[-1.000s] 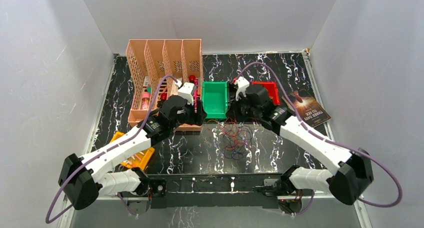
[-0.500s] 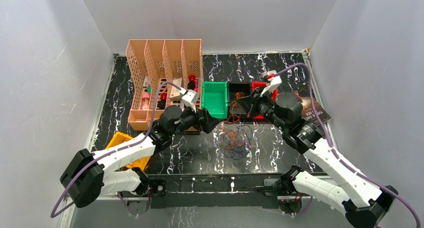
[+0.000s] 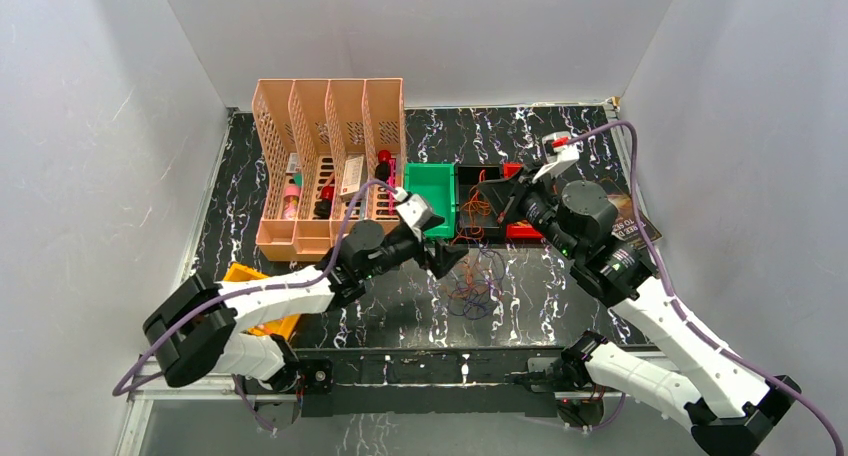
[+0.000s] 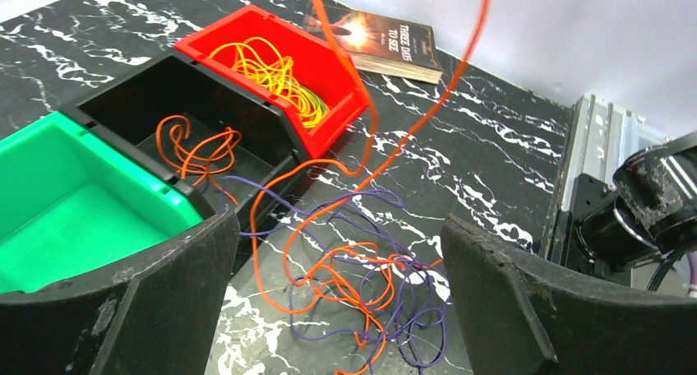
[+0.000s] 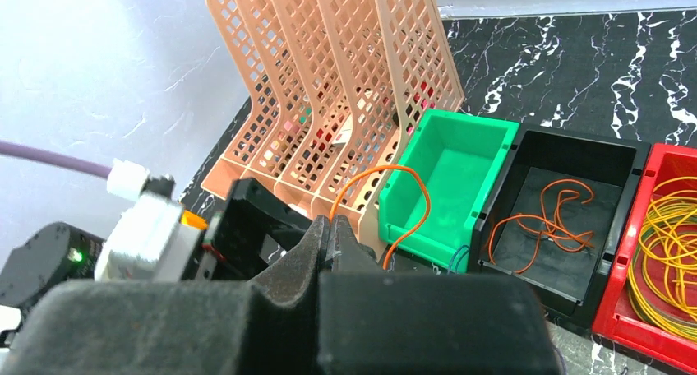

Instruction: Untangle the cables

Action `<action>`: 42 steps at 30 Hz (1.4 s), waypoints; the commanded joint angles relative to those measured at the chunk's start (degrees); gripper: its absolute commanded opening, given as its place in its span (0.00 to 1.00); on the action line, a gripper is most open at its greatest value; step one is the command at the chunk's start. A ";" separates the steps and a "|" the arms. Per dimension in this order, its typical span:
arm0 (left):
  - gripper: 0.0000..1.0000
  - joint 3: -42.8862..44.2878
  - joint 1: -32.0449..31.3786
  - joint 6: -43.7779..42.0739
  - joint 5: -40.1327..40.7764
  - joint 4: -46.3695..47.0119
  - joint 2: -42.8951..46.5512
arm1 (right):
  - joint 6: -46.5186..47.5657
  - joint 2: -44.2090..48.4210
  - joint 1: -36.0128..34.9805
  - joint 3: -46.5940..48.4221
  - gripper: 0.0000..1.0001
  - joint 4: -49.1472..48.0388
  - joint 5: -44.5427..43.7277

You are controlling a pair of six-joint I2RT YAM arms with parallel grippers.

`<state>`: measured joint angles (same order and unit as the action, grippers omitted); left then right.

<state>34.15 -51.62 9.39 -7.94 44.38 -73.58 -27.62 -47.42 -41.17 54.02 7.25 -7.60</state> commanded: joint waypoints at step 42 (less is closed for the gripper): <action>0.78 -3.60 -13.78 4.17 15.65 13.52 -22.69 | 6.30 3.65 -0.05 21.22 0.00 2.04 -2.86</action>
<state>31.33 -63.99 11.94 4.34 55.16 -94.74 -25.04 -44.75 -41.17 70.26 10.59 -8.86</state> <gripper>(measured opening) 0.787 0.011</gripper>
